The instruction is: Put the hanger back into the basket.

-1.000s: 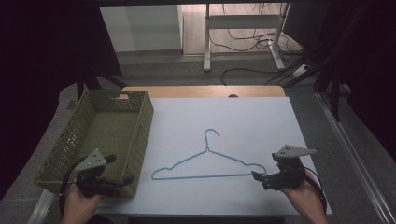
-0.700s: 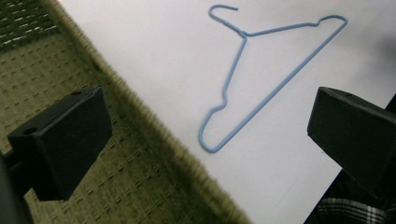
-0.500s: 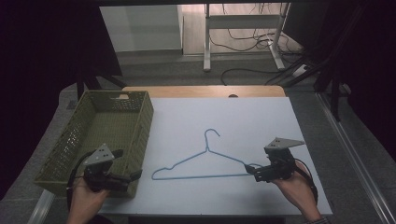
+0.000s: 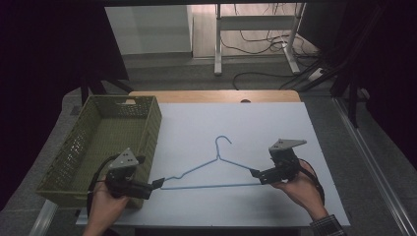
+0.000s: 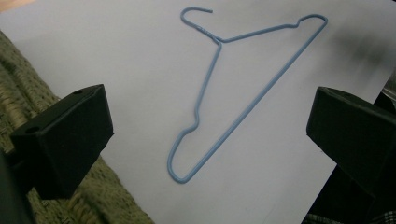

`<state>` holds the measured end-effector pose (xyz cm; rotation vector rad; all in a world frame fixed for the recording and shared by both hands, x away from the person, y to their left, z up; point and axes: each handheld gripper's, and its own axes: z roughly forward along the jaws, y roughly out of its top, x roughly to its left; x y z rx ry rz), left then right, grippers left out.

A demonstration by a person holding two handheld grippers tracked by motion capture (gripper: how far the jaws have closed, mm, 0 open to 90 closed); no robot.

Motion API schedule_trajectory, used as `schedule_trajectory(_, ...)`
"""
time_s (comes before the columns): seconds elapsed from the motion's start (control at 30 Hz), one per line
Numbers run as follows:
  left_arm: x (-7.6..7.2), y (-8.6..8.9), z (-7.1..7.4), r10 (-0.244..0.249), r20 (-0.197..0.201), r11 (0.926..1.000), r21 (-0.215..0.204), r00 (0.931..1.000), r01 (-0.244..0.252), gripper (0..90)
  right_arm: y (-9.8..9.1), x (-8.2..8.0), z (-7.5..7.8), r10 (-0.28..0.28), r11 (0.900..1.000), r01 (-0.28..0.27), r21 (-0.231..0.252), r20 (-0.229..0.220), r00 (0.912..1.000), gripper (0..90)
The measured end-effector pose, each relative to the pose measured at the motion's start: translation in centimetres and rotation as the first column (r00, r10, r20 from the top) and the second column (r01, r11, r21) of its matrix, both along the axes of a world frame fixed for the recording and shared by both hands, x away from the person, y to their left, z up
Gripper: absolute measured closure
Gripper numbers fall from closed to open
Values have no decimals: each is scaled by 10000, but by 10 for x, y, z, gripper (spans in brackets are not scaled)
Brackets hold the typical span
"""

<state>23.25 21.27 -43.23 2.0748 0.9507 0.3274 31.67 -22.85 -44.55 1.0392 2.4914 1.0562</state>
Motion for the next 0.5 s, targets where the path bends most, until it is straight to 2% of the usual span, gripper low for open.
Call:
schedule_trajectory(0.03,0,-1,0,43,2,10000,51,10000,-43,7,4,3,-1,83,10000,-84,-41,-62,9999,0)
schedule_trajectory(0.13,1,-6,0,-83,-180,9987,-508,9998,74,7,10,8,-2,209,9996,-210,-165,-89,9997,12)
schedule_trajectory(0.3,2,-17,-3,-311,-239,9986,-430,9992,300,5,21,14,-2,442,9988,-444,-228,-90,9990,38)
schedule_trajectory(0.37,2,-19,-3,-343,-237,9984,-452,9991,332,5,23,15,-2,523,9983,-524,-260,-64,9986,42)
schedule_trajectory(0.4,3,-23,-4,-447,-359,9975,-556,9984,427,4,27,17,-3,599,9978,-601,-289,-73,9982,47)
schedule_trajectory(0.5,3,-31,-5,-599,-273,9967,-560,9978,583,3,32,20,-4,726,9969,-729,-297,-123,9973,62)
